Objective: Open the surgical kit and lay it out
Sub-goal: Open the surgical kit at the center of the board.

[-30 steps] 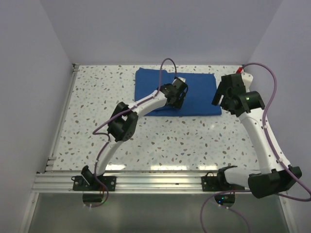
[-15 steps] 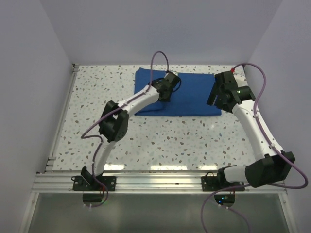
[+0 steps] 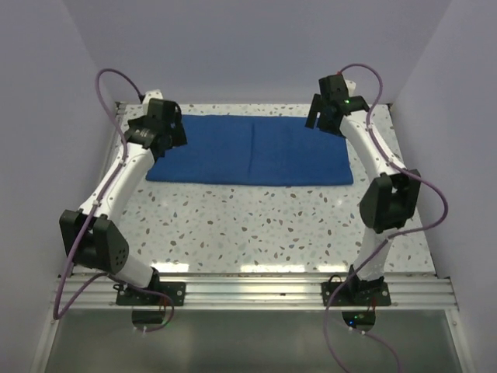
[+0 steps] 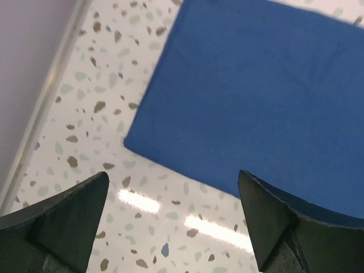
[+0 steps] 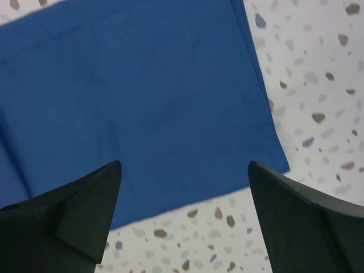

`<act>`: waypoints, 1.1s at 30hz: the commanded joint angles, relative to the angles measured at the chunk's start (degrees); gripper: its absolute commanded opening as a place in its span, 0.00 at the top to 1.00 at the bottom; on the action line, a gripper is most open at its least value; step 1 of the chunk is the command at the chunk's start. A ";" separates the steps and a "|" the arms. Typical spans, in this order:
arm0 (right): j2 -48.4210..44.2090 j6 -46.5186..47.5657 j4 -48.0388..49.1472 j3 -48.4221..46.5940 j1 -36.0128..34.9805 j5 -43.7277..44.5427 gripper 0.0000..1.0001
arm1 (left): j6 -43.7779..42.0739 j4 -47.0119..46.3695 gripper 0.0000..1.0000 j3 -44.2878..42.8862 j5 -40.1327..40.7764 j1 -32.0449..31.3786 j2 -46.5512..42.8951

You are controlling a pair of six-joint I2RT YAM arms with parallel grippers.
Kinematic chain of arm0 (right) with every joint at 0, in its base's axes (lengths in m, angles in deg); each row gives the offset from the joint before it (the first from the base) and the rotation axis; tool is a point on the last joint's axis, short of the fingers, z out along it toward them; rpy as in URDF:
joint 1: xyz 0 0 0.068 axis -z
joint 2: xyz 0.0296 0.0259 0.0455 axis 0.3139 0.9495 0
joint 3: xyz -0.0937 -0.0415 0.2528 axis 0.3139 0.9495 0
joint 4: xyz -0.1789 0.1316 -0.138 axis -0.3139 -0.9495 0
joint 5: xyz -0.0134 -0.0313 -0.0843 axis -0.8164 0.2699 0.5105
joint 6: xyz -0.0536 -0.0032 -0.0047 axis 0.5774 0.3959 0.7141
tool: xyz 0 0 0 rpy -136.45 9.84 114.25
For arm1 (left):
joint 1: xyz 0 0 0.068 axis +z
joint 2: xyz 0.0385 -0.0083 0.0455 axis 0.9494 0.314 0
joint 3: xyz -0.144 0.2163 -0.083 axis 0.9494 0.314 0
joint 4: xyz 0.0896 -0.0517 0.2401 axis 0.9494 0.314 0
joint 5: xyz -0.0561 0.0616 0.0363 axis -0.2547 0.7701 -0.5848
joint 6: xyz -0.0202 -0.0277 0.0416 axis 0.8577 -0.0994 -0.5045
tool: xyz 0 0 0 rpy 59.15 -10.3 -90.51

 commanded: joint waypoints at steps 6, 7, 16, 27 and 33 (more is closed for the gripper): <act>24.63 -0.48 -1.09 -27.89 3.72 2.69 0.02 | 5.78 7.95 0.00 12.14 -4.32 -1.66 -8.59; 26.41 -1.27 -0.82 -31.83 4.24 2.87 0.03 | 6.13 8.74 0.00 12.76 -4.23 -1.75 -9.47; 40.03 -3.57 5.15 -42.22 10.49 0.06 0.06 | 11.49 14.02 0.03 16.72 -6.25 -1.75 -17.65; 47.52 -3.82 8.05 -45.49 11.72 -2.22 0.18 | 16.77 17.36 0.04 23.75 -5.64 -1.75 -23.63; 49.28 -3.91 9.37 -46.02 11.72 -3.10 0.31 | 18.26 18.06 0.04 26.12 -5.72 -1.83 -25.65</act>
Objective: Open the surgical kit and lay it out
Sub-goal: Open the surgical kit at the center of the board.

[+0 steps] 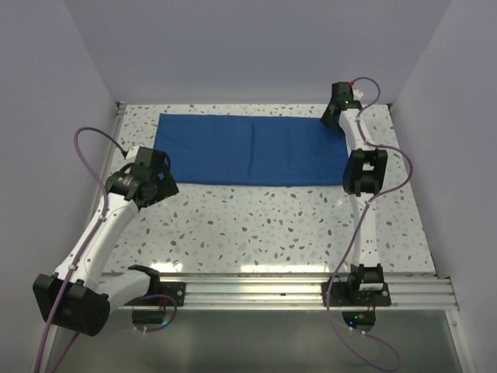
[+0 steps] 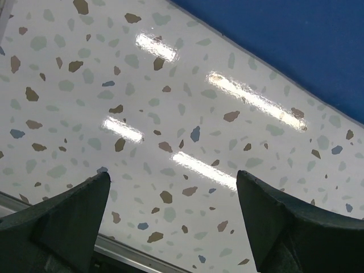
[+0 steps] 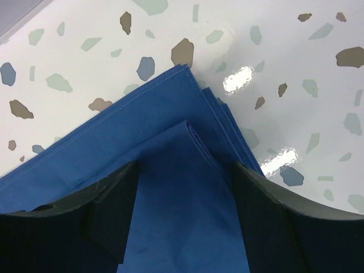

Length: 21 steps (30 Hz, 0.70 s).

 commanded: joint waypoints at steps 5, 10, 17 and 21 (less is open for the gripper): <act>2.30 0.11 3.56 -4.04 -0.02 -0.19 0.37 | 3.25 2.18 0.05 3.12 -0.28 0.00 -3.03; 3.62 0.29 3.56 -4.12 -0.02 -0.46 0.64 | 3.43 3.32 0.05 4.26 0.42 0.00 -4.79; 0.03 1.08 2.77 -1.76 -0.02 -0.02 1.00 | 3.26 3.59 0.05 3.92 0.16 0.00 -5.15; -3.93 0.82 2.25 0.26 -0.11 -0.98 1.00 | 2.29 2.62 0.04 2.86 -0.46 0.00 -4.80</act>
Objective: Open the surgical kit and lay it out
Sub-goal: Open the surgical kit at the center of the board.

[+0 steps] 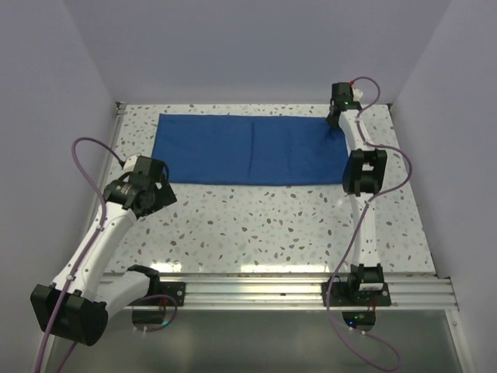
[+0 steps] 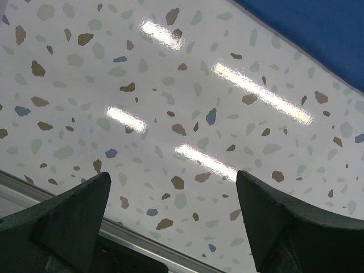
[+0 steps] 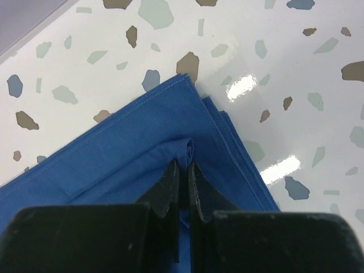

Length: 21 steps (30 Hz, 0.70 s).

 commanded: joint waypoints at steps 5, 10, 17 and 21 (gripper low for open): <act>-12.03 0.07 -0.42 7.59 -0.54 -2.96 1.00 | -1.59 -1.67 0.04 -2.78 -1.05 -0.06 -0.07; -21.07 1.13 1.33 18.38 -2.56 -4.98 1.00 | -3.96 -3.95 0.02 -3.58 -1.67 0.02 -0.60; -34.17 1.92 2.74 31.76 -6.78 -8.84 1.00 | -7.48 -7.29 0.00 -4.11 -3.77 -0.06 -0.42; -44.01 2.36 0.81 41.66 -10.29 -11.47 1.00 | -8.01 -8.96 0.00 -4.11 -4.13 -0.06 0.01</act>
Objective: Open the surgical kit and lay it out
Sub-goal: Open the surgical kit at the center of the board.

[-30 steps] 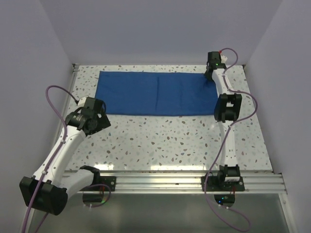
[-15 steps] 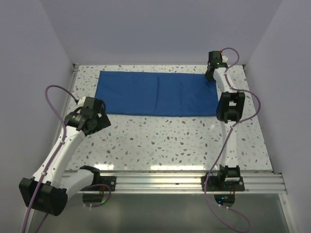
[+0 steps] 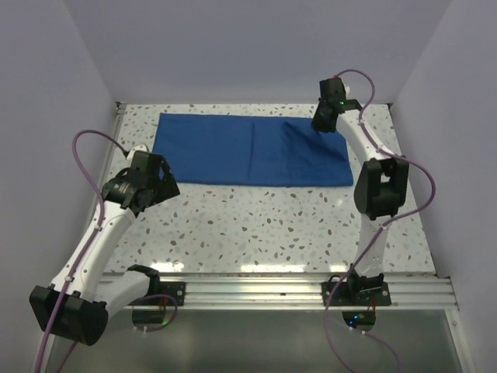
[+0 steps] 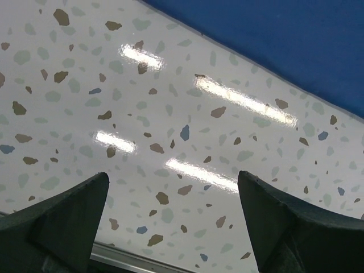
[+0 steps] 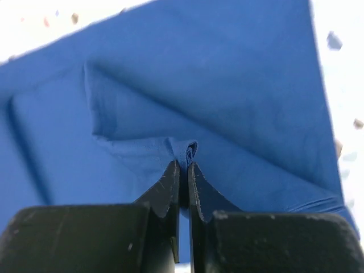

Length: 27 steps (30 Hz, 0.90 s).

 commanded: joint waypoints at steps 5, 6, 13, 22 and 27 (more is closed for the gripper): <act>-28.56 -0.68 -5.15 22.94 -7.96 -9.73 1.00 | -0.84 -4.23 0.00 -4.81 0.26 -0.06 0.74; -36.77 -2.69 -6.29 29.41 -8.67 -11.31 1.00 | -0.66 -4.40 0.00 -5.25 0.71 0.02 0.92; -76.06 -12.46 -23.24 49.86 -10.43 -8.53 1.00 | 6.53 -1.51 0.00 -10.26 5.01 0.02 2.15; -88.20 -13.00 -47.51 53.12 -10.34 -2.80 0.32 | 12.70 2.53 0.00 -11.50 7.39 -0.06 0.04; -85.99 -11.67 -50.86 50.41 -10.34 0.79 0.11 | 14.20 3.33 0.00 -10.36 6.95 -0.15 -0.92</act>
